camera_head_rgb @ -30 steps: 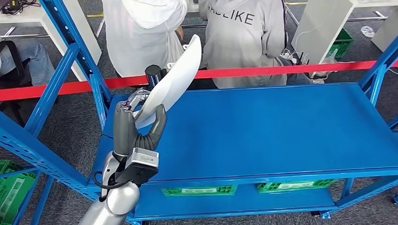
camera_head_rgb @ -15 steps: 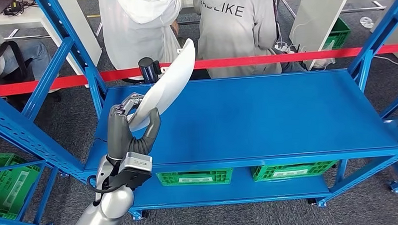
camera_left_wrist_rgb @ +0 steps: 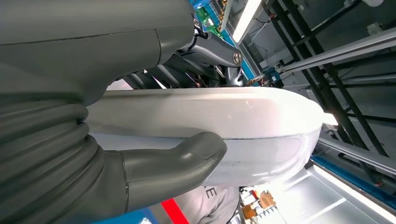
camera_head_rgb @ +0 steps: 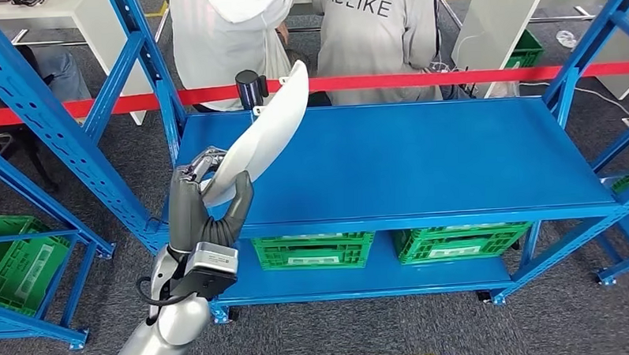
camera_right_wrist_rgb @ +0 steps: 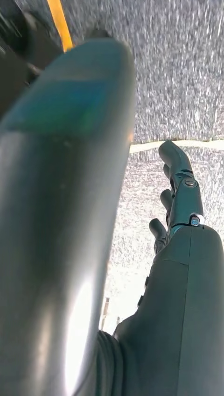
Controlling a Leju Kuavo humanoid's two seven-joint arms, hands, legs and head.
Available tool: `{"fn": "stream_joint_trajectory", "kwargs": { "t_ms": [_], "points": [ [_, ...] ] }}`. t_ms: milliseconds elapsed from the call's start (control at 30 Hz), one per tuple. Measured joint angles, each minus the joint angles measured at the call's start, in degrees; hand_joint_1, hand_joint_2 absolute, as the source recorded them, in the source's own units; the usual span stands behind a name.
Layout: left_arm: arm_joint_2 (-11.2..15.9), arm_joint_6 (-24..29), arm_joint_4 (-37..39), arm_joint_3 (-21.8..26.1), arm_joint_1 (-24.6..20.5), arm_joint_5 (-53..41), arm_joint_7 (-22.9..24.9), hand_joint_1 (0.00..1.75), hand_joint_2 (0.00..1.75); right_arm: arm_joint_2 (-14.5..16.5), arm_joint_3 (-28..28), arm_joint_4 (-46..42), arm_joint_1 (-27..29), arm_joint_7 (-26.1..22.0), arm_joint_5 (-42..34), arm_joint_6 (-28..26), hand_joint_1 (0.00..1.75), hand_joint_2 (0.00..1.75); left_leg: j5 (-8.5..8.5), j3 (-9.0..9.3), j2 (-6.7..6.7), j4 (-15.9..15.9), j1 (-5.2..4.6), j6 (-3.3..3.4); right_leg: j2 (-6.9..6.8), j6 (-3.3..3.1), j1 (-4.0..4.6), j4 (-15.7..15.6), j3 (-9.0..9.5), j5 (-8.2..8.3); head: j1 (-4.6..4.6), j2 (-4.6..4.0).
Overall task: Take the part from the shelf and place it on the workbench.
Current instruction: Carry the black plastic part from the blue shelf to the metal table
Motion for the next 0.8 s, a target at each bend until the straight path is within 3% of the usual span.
{"fn": "stream_joint_trajectory", "kwargs": {
  "t_ms": [67, 100, 167, 200, 233, 267, 333, 367, 400, 433, 500, 567, 600, 667, 700, 733, 800],
  "points": [
    [0.15, 0.39, -0.21, 0.06, 0.14, 0.1, -0.06, 1.75, 1.75, -0.02, 0.03, 0.0, -0.14, 0.05, 0.51, 0.1, 0.0, 0.0, 0.78, -0.9, -0.01, 0.47, -0.08, -0.48, 0.03, -0.75, 0.49, -6.58, 4.37, -0.5, -0.01, 0.0],
    [0.26, 0.62, -0.37, 0.11, 0.28, 0.12, -0.11, 1.75, 1.75, -0.02, 0.07, 0.0, -0.2, 0.09, 0.77, 0.15, 0.0, 0.0, 1.24, -1.07, 0.01, 0.49, -0.08, -0.81, 0.05, -1.08, 0.68, -8.17, 5.14, -0.96, 0.02, 0.0],
    [0.63, 1.02, -0.74, 0.35, 0.72, 0.0, -0.2, 1.75, 1.75, 0.04, 0.2, 0.01, -0.21, 0.16, 1.13, 0.2, 0.0, 0.0, 2.12, -1.15, 0.0, 0.23, -0.04, -1.49, -0.01, -1.67, 0.68, -8.78, 4.73, -0.15, 0.14, 0.0],
    [0.87, 1.22, -0.96, 0.51, 0.99, -0.09, -0.22, 1.75, 1.75, 0.1, 0.27, 0.02, -0.24, 0.21, 1.23, 0.19, 0.0, 0.0, 1.76, -1.42, -0.07, 0.46, -0.03, -1.84, -0.12, -2.07, 0.51, -8.9, 4.29, 0.46, 0.16, 0.0],
    [1.15, 1.37, -1.14, 0.68, 1.28, -0.19, -0.22, 1.75, 1.75, 0.14, 0.32, 0.03, -0.28, 0.28, 1.32, 0.1, 0.0, 0.0, 0.31, -1.9, -0.14, 1.51, 0.03, -2.21, -0.25, -2.45, 0.29, -9.06, 3.7, 1.13, 0.1, 0.0],
    [1.41, 1.51, -1.29, 0.79, 1.57, -0.28, -0.23, 1.75, 1.75, 0.19, 0.36, 0.04, -0.31, 0.37, 1.37, 0.01, 0.0, 0.0, -2.16, -2.66, -0.21, 3.69, 0.18, -2.62, -0.39, -2.73, 0.08, -9.17, 2.94, 1.84, 0.03, 0.0],
    [1.79, 1.75, -1.53, 0.92, 2.11, -0.55, -0.21, 1.75, 1.75, 0.19, 0.41, 0.04, -0.37, 0.52, 1.51, -0.2, 0.0, 0.0, -7.9, -4.34, -0.23, 10.59, 0.64, -3.4, -0.51, -2.92, 0.02, -9.14, 1.25, 3.2, -0.15, 0.0],
    [1.93, 1.84, -1.61, 0.95, 2.36, -0.71, -0.19, 1.75, 1.75, 0.2, 0.44, 0.04, -0.37, 0.6, 1.58, -0.25, 0.0, 0.0, -9.33, -4.77, -0.23, 13.85, 0.87, -3.71, -0.58, -2.82, -0.02, -9.11, 0.43, 3.89, -0.16, 0.0],
    [2.05, 1.91, -1.67, 0.97, 2.58, -0.91, -0.13, 1.75, 1.75, 0.22, 0.48, 0.04, -0.38, 0.72, 1.68, -0.32, 0.0, 0.0, -9.26, -4.51, -0.22, 15.84, 1.07, -3.95, -0.67, -2.68, -0.07, -9.05, -0.42, 4.59, -0.16, 0.0],
    [2.14, 2.0, -1.71, 1.01, 2.73, -1.12, -0.02, 1.75, 1.75, 0.23, 0.51, 0.04, -0.4, 0.87, 1.79, -0.39, 0.0, 0.0, -7.96, -3.37, -0.22, 16.03, 1.26, -4.14, -0.74, -2.47, -0.16, -8.97, -1.28, 5.28, -0.15, 0.0],
    [2.22, 2.19, -1.89, 1.18, 2.86, -1.47, 0.18, 1.75, 1.75, 0.24, 0.62, 0.04, -0.49, 1.11, 1.99, -0.5, 0.0, 0.0, -5.35, 1.8, -0.24, 10.61, 1.61, -4.36, -0.82, -1.9, -0.39, -8.72, -2.9, 6.58, -0.16, 0.0],
    [2.19, 2.43, -2.15, 1.44, 2.87, -1.85, 0.26, 1.75, 1.75, 0.23, 0.79, 0.04, -0.58, 1.16, 2.18, -0.52, 0.0, 0.0, -6.22, 7.72, -0.35, 2.42, 1.49, -3.96, -0.78, -1.15, -0.46, -8.58, -3.84, 7.72, -0.16, 0.0],
    [2.17, 2.59, -2.23, 1.61, 2.87, -2.06, 0.3, 1.75, 1.75, 0.23, 0.89, 0.04, -0.62, 1.16, 2.26, -0.51, 0.0, 0.0, -7.1, 9.2, -0.4, -0.13, 1.33, -3.48, -0.75, -0.72, -0.44, -8.67, -4.0, 8.31, -0.2, 0.0],
    [2.16, 2.96, -2.24, 1.9, 2.94, -2.58, 0.45, 1.75, 1.75, 0.23, 1.04, 0.05, -0.61, 1.17, 2.26, -0.41, 0.0, 0.0, -6.91, 9.04, -0.37, -1.25, 0.94, -2.12, -0.71, 0.19, -0.6, -9.21, -4.09, 9.59, -0.3, 0.0],
    [2.13, 3.14, -2.18, 2.03, 2.96, -2.85, 0.55, 1.75, 1.75, 0.23, 1.1, 0.08, -0.58, 1.16, 2.17, -0.36, 0.0, 0.0, -6.31, 8.57, -0.23, -1.37, 0.9, -1.49, -0.65, 0.56, -0.74, -9.15, -4.31, 9.45, -0.34, 0.0],
    [2.08, 3.29, -2.1, 2.15, 3.0, -3.08, 0.66, 1.75, 1.75, 0.24, 1.13, 0.1, -0.56, 1.14, 1.98, -0.33, 0.0, 0.0, -5.61, 7.99, -0.1, -1.49, 0.88, -0.86, -0.6, 0.82, -0.84, -8.4, -4.71, 8.2, -0.31, 0.0],
    [1.91, 3.51, -1.83, 2.37, 3.16, -3.3, 0.78, 1.75, 1.75, 0.26, 1.16, 0.13, -0.53, 1.07, 1.37, -0.35, 0.0, 0.0, -4.1, 6.47, 0.08, -1.63, 0.91, -0.03, -0.47, 1.01, -0.82, -3.5, -6.21, 2.46, -0.15, 0.0]
  ]
}}
